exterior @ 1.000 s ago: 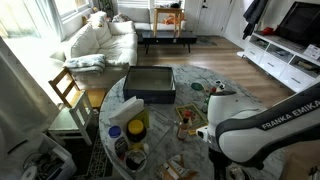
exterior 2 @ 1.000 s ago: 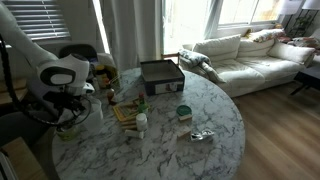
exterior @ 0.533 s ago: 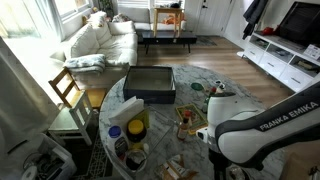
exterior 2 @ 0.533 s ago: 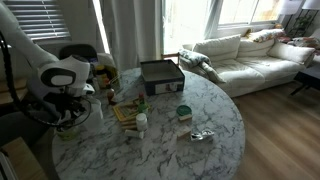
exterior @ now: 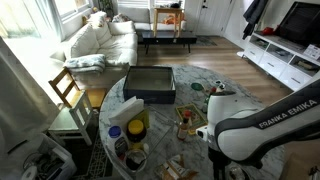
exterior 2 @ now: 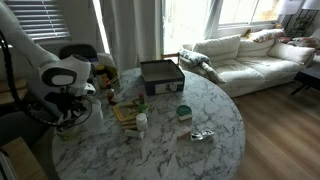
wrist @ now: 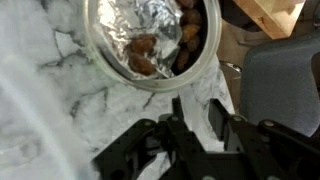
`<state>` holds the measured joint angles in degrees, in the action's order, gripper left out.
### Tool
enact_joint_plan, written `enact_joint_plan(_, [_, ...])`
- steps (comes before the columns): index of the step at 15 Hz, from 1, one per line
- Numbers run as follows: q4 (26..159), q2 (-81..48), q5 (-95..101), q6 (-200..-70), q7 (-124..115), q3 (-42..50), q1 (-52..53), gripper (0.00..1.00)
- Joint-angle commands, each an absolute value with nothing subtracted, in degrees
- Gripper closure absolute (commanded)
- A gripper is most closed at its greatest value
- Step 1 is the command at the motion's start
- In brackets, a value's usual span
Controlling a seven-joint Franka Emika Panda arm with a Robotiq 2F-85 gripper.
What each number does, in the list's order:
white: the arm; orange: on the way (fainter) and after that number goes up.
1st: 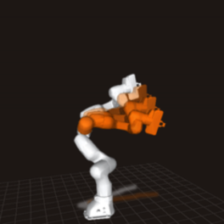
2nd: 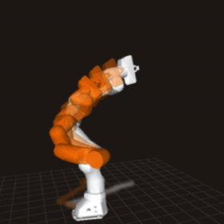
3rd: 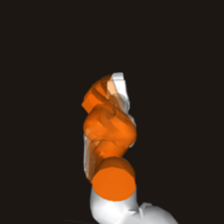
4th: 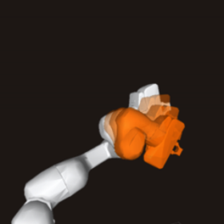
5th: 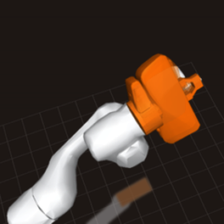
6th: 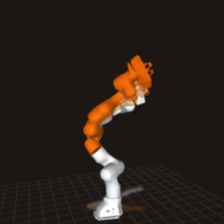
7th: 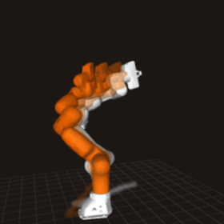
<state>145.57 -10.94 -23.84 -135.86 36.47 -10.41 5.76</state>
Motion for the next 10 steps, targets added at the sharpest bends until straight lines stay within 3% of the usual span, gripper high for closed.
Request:
enact_joint_plan(1, [146.0, -10.7, -23.7, -136.9, 37.7, -11.1, 4.6, 0.75])
enact_joint_plan(2, [146.0, -10.7, -23.7, -136.8, 37.7, -11.1, 4.6, 0.83])
enact_joint_plan(4, [145.9, -10.7, -23.8, -136.7, 37.8, -11.1, 4.4, 0.82])
enact_joint_plan(10, [145.7, -10.8, -24.2, -136.5, 38.7, -11.1, 4.0, 0.96])
